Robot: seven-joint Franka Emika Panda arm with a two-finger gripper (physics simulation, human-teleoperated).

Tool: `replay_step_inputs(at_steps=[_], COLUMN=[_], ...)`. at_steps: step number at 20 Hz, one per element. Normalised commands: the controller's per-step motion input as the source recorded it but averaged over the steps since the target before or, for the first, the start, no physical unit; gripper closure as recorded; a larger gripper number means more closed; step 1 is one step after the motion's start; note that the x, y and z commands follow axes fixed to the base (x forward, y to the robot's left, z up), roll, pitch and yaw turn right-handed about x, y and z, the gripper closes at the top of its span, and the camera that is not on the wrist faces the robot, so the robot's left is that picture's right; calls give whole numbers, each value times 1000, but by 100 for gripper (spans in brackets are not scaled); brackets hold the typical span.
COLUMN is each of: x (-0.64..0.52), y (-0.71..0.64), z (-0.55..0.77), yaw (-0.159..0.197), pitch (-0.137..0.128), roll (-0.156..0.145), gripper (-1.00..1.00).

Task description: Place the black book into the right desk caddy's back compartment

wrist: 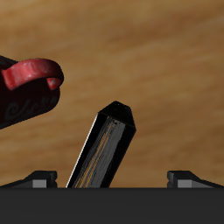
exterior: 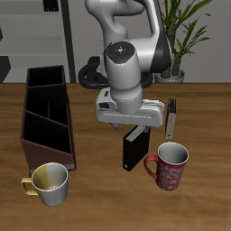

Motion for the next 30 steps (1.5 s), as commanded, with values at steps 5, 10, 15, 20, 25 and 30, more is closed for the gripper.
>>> replay_step_inputs(at_steps=[5, 10, 15, 20, 25, 30], x=[68, -1, -4, -86, -110, -165], y=[-15, -8, -97, -167, -240, -356], z=[-319, -12, 189, 379, 444, 478], yaw=[-28, -14, -9, 24, 52, 93], pitch=[56, 1, -15, -42, -58, -41], roll=[50, 9, -14, -14, -29, -27], gripper=[-100, 100, 100, 100, 100, 100])
